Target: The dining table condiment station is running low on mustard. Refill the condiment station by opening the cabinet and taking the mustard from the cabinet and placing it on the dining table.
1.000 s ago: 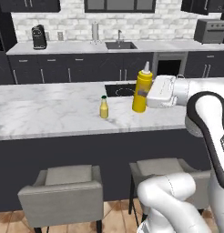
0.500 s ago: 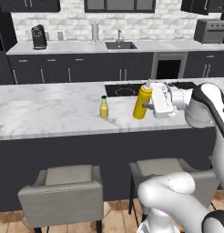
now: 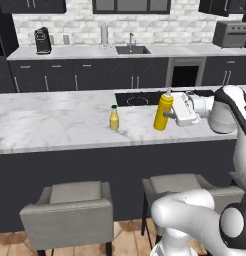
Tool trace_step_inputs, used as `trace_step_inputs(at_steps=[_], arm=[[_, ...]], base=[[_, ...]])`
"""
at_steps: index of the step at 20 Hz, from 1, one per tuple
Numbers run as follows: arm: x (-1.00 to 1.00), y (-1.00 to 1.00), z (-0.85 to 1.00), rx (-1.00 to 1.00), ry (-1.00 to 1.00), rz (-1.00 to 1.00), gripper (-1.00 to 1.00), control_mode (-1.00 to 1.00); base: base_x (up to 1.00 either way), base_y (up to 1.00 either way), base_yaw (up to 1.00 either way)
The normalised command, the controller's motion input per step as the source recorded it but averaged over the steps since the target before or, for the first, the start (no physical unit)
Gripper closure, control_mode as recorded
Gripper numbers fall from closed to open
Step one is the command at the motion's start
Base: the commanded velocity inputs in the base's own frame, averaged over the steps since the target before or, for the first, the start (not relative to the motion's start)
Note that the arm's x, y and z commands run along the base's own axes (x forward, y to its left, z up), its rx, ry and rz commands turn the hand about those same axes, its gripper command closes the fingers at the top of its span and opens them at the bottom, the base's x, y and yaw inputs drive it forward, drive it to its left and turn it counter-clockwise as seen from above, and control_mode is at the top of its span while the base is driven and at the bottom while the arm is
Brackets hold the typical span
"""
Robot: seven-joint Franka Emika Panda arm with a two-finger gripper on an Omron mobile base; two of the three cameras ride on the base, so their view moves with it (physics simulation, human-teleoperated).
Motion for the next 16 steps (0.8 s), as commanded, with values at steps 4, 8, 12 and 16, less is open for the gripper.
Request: trace_step_inputs(at_steps=[4, 8, 12, 16], arm=[[0.64, -0.08, -0.51, 0.0, 0.1, 0.0, 1.0, -1.0], [0.44, -0.19, -0.34, 0.0, -0.02, 0.0, 1.0, -1.0], [0.54, -0.12, -0.3, 0.0, -0.05, 0.0, 1.0, -1.0], [0.64, -0.04, -0.23, 0.0, 0.0, 0.0, 1.0, -1.0]], base=[[0.0, 0.0, 0.0], [0.0, 0.0, 0.0], [0.0, 0.0, 0.0], [0.0, 0.0, 0.0]])
